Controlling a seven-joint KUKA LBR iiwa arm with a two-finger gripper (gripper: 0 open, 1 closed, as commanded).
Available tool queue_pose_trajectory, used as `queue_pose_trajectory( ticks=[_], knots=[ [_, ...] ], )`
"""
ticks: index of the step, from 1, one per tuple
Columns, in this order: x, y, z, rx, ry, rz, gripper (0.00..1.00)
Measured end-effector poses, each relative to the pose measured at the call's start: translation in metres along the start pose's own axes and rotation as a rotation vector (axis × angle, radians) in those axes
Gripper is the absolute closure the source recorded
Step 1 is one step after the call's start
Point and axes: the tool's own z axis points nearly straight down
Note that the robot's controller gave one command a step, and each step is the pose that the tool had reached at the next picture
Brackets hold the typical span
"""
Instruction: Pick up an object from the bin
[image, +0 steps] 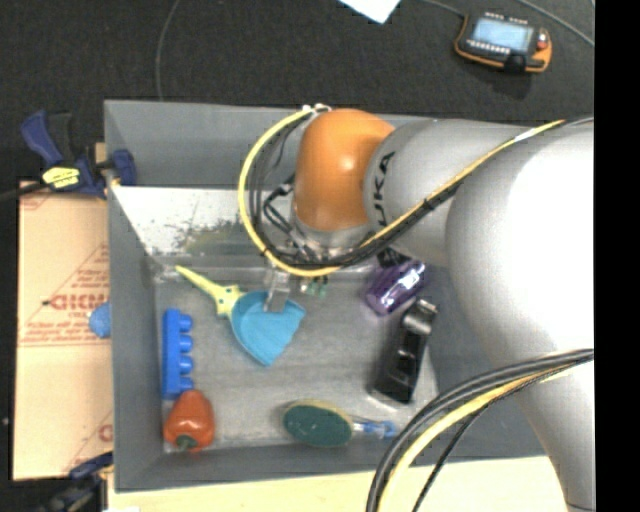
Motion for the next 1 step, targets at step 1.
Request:
queue_pose_trajectory(
  ticks=[1],
  knots=[
    [-0.0019, 0.0003, -0.0315, -0.002, -0.007, 0.0, 1.0]
  ],
)
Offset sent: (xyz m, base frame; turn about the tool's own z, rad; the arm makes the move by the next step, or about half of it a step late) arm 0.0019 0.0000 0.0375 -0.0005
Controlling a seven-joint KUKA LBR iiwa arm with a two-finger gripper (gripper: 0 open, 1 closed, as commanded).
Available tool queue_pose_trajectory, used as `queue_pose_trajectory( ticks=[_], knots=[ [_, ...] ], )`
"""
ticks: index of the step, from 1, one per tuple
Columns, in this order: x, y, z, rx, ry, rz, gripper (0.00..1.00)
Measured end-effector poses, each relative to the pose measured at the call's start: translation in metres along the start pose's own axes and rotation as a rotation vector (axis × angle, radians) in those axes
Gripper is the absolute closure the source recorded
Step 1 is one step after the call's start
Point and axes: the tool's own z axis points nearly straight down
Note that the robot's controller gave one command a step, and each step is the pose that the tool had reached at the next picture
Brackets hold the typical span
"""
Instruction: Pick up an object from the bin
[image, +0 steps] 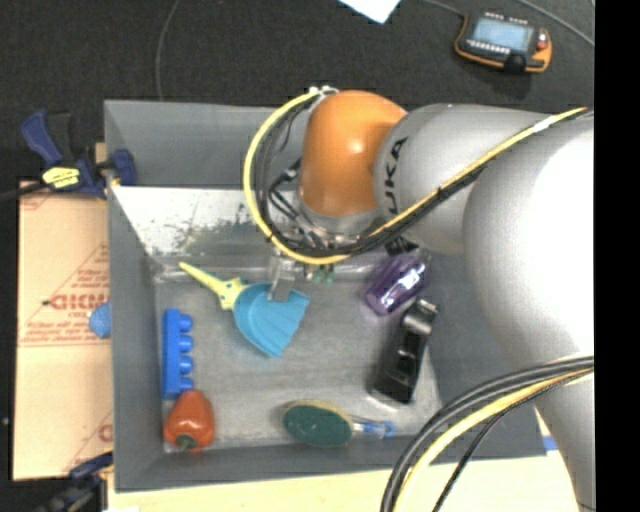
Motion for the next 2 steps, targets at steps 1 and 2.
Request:
queue_pose_trajectory(
  ticks=[1, 2],
  knots=[
    [-0.001, 0.0, -0.005, -0.001, -0.004, 0.0, 1.0],
    [0.0, -0.001, -0.02, 0.0, 0.002, 0.0, 1.0]
  ],
)
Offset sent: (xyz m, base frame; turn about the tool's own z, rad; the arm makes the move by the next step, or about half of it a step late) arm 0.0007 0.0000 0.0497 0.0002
